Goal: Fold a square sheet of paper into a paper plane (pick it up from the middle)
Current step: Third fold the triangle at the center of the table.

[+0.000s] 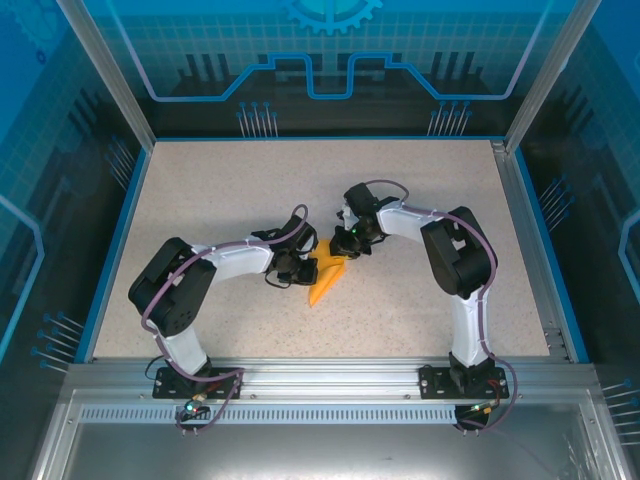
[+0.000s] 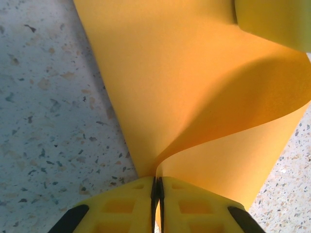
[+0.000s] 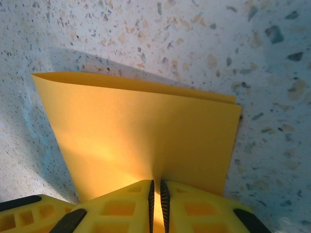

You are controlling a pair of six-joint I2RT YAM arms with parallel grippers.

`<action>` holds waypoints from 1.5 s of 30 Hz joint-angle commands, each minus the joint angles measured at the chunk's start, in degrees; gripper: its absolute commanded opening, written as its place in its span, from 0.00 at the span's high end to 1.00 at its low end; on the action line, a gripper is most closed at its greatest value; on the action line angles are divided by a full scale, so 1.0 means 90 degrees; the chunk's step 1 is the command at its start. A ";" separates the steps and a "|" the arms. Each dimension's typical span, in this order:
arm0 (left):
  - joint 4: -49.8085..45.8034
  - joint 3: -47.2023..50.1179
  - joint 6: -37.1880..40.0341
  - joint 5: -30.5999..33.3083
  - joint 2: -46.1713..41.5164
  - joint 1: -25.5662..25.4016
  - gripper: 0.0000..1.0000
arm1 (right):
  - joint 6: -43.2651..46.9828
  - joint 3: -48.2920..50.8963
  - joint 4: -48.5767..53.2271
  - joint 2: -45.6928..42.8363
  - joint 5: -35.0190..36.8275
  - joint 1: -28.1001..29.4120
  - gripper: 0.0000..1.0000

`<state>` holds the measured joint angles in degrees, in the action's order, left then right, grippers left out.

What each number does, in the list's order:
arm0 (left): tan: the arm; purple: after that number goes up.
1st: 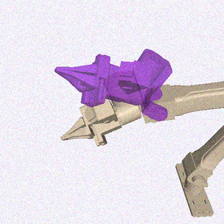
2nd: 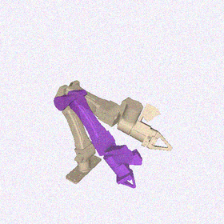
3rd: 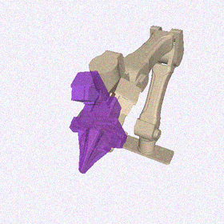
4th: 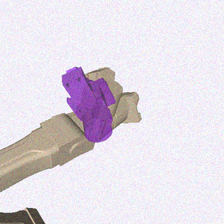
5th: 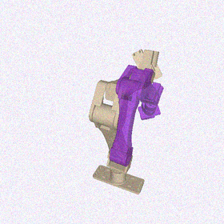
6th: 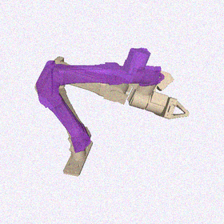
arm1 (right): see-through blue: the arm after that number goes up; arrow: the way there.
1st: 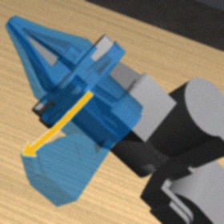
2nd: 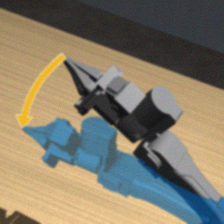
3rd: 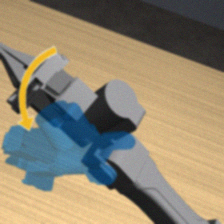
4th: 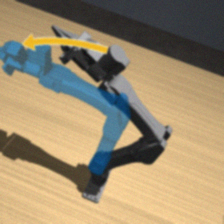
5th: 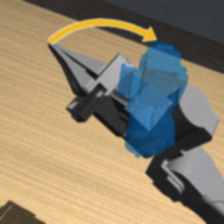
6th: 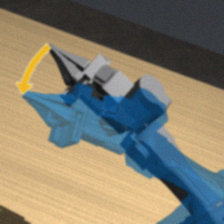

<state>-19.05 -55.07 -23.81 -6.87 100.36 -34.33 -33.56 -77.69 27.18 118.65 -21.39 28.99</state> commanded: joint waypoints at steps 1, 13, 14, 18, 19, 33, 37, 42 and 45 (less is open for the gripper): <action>-0.0036 -0.0150 0.0121 -0.0065 0.0027 0.0049 0.87 | 0.0013 0.0189 0.0295 0.0206 0.0305 0.0118 0.84; -0.0066 -0.0050 0.0093 0.0022 0.0197 0.0054 0.87 | -0.0021 0.0246 0.0290 0.0205 0.0340 0.0103 0.84; -0.0071 -0.0053 0.0087 0.0013 0.0198 0.0047 0.87 | -0.0012 0.0229 0.0320 0.0224 0.0347 0.0109 0.84; -0.0062 -0.0062 0.0087 0.0021 0.0220 0.0054 0.87 | 0.0003 0.0171 0.0350 0.0236 0.0335 0.0101 0.84; -0.0061 -0.0070 0.0087 0.0012 0.0231 0.0051 0.87 | 0.0017 0.0167 0.0350 0.0235 0.0324 0.0109 0.84; -0.0091 -0.0150 0.0223 -0.0105 0.0408 0.0047 0.88 | -0.0302 0.0284 -0.0291 -0.0846 -0.0334 -0.0359 0.75; -0.0074 -0.0187 0.0247 -0.0159 0.0380 0.0054 0.88 | -0.0419 0.0818 -0.0705 -0.1554 -0.0357 -0.0557 0.72; -0.0129 -0.0258 0.0295 -0.0165 0.0291 0.0042 0.88 | -0.0382 0.1593 -0.1039 -0.2133 -0.0265 -0.0595 0.73; -0.0157 -0.0239 0.0331 -0.0145 0.0227 0.0047 0.88 | -0.0419 0.1714 -0.1195 -0.1988 -0.0399 -0.0580 0.79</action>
<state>-19.40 -56.45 -22.37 -7.73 101.60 -34.22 -36.75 -64.03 18.48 99.37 -23.24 23.73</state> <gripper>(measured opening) 0.123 0.225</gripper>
